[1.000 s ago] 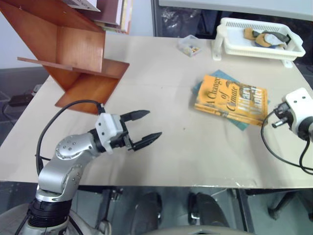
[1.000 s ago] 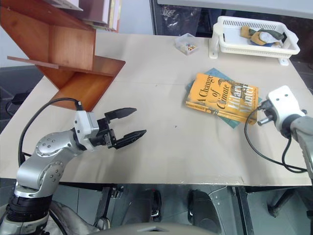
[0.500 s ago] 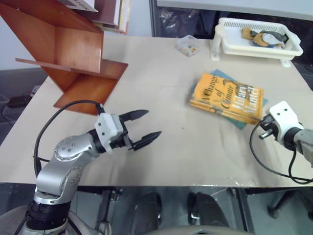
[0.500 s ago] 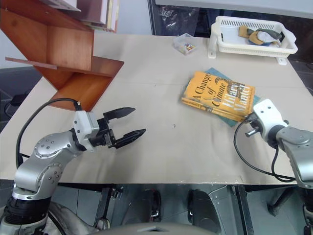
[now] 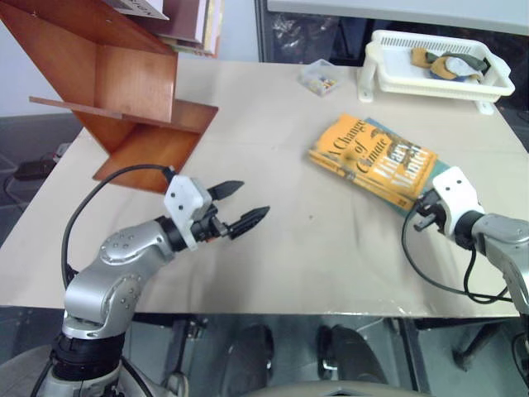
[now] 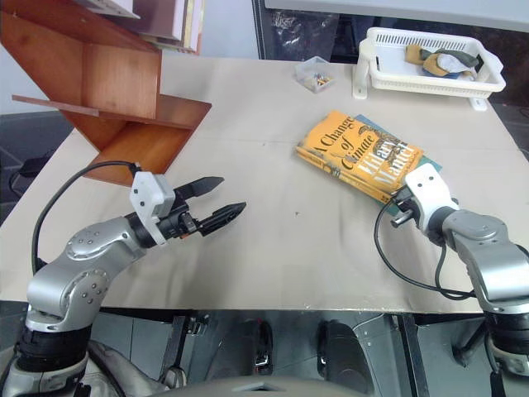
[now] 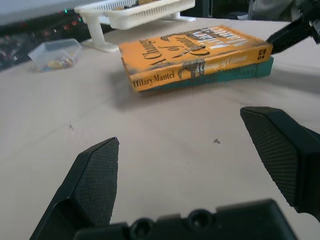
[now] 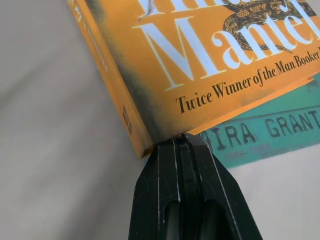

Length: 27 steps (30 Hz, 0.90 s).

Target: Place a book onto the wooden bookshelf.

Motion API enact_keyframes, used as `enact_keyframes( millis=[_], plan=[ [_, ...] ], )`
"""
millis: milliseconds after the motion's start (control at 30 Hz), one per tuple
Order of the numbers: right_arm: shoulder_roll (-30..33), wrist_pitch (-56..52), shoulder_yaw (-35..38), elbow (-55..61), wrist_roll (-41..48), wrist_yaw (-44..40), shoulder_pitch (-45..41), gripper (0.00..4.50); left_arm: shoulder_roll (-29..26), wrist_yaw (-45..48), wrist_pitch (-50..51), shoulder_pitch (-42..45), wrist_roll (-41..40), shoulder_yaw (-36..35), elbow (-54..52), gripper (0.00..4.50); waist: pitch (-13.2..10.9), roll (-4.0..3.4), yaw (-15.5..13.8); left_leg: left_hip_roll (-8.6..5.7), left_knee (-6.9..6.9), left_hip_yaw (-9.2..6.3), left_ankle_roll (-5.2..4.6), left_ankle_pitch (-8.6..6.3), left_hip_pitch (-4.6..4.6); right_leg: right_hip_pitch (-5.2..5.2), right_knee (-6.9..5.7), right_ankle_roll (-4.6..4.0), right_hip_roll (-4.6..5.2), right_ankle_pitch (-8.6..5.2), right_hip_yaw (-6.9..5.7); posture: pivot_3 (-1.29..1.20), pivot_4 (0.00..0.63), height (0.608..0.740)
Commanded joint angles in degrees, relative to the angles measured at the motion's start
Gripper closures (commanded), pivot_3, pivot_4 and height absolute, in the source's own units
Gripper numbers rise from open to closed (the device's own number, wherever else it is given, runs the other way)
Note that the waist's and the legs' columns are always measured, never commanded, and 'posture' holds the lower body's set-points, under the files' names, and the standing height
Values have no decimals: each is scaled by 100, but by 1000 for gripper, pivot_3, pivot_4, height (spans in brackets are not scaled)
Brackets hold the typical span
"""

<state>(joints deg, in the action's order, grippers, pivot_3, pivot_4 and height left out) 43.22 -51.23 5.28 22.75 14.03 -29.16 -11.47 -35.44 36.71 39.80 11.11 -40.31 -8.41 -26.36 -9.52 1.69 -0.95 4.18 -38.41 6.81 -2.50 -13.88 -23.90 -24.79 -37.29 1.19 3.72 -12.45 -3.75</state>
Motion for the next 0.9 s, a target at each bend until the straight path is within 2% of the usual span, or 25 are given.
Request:
enact_keyframes(
  millis=[33, 67, 133, 233, 300, 333, 467, 567, 633, 800, 900],
  plan=[
    [111, -130, 643, 576, 129, -35, 339, 3935, 235, -164, 455, 332, -490, 56, 44, 0, 0, 0, 7, 0, 0, -2, 0, 0, 0, 1, 0, 2, -1, 1, -1, 0, 150, 740],
    [97, -208, 851, 780, 198, -44, 526, 3716, 392, -283, 600, 476, -610, 88, 159, 0, 0, 0, -3, -1, 0, 0, 0, 0, 0, 1, 0, 4, 0, 3, 0, 0, 150, 740],
    [-80, -265, 1338, 1336, 369, -22, 955, 2904, 738, -524, 808, 793, -652, 204, 460, 0, 0, 0, -48, -5, -1, -9, 0, 0, -6, 3, 1, 11, 4, 7, -6, 0, 150, 740],
    [-596, -310, 1992, 2311, 858, 19, 1484, 1413, 1290, -806, 1167, 1315, -868, 250, 993, 0, 0, 3, -30, -8, -3, -14, 0, 0, -6, 6, 2, 13, 1, 7, -9, 0, 150, 740],
    [-962, -68, 2094, 2898, 953, 192, 1712, 350, 1691, -968, 1279, 1724, -818, 353, 1501, 0, 0, 4, 12, -5, -4, -16, 0, 0, -4, 7, -1, 14, -3, 7, -8, 0, 150, 740],
    [-1136, 26, 2092, 3104, 986, 294, 1764, 40, 1854, -1020, 1314, 1909, -730, 441, 1758, 0, 0, 3, 22, -6, -6, -17, 0, 1, -2, 8, -6, 14, -4, 7, -9, 0, 150, 740],
    [-1474, 73, 1843, 3601, 1003, 606, 1863, 40, 2485, -1343, 1634, 2576, -461, 649, 3015, 0, 1, 5, 34, -6, -17, -12, 1, 1, 11, 10, -25, 13, -6, 6, -1, 0, 150, 740],
    [-1514, 105, 1686, 3714, 902, 836, 1896, 40, 3142, -1600, 1713, 3027, -532, 420, 3972, 0, 0, 7, 20, -7, -22, -16, 0, 1, 6, 10, -25, 13, -6, 6, -4, 0, 150, 740],
    [-1522, 145, 1619, 3725, 891, 955, 1902, 40, 3343, -1645, 1741, 3184, -536, 291, 4262, 0, -1, 8, 18, -9, -22, -16, -1, 1, 0, 8, -21, 12, -5, 6, -4, 0, 150, 740],
    [-1444, 305, 1469, 3725, 897, 1298, 1812, 40, 4461, -2252, 997, 3930, -638, -498, 5811, 0, -2, 11, 10, -11, -21, -22, -1, 0, -7, 7, -13, 12, -4, 7, -9, 0, 150, 740],
    [-1351, 304, 1432, 3725, 953, 1474, 1747, 40, 4886, -2588, 550, 4278, -729, -911, 6411, 0, -2, 11, 46, -12, -21, -25, -2, 0, -9, 8, -9, 11, -3, 6, -12, 0, 150, 740]
  ],
)
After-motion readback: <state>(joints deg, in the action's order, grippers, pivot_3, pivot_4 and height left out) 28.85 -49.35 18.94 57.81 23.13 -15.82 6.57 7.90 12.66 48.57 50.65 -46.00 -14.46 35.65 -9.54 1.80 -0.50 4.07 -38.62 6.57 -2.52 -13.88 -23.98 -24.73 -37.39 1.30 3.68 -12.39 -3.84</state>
